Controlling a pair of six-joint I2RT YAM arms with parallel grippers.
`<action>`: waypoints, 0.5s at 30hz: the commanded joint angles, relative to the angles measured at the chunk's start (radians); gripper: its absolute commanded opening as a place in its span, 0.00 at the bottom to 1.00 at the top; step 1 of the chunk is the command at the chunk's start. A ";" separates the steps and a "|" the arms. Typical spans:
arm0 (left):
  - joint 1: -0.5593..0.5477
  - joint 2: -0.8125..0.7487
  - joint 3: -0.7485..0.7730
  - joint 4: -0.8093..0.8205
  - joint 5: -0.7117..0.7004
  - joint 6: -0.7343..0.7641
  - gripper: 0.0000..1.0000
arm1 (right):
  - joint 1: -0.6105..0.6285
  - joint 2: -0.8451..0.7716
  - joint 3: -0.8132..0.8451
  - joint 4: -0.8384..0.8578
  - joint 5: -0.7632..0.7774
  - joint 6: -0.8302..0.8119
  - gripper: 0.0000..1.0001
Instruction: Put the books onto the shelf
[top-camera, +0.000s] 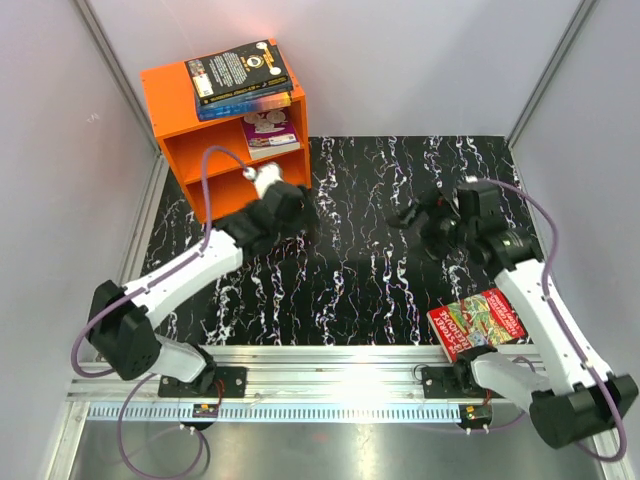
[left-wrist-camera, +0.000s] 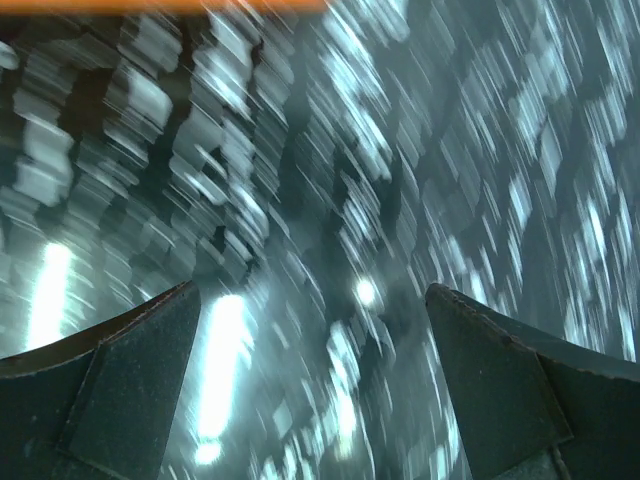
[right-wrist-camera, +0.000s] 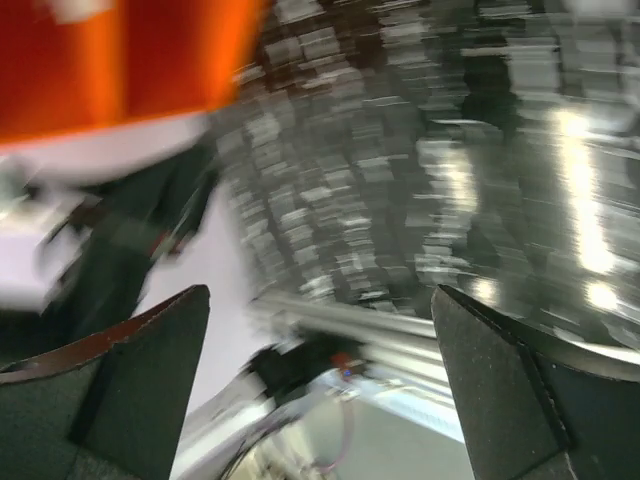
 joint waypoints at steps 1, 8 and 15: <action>-0.151 -0.007 -0.040 0.056 0.191 0.003 0.99 | -0.039 -0.040 -0.025 -0.470 0.356 -0.115 1.00; -0.261 0.309 0.115 0.217 0.571 0.004 0.99 | -0.278 -0.136 -0.221 -0.587 0.318 -0.076 1.00; -0.297 0.520 0.374 0.217 0.707 -0.003 0.98 | -0.599 -0.041 -0.272 -0.562 0.285 -0.123 1.00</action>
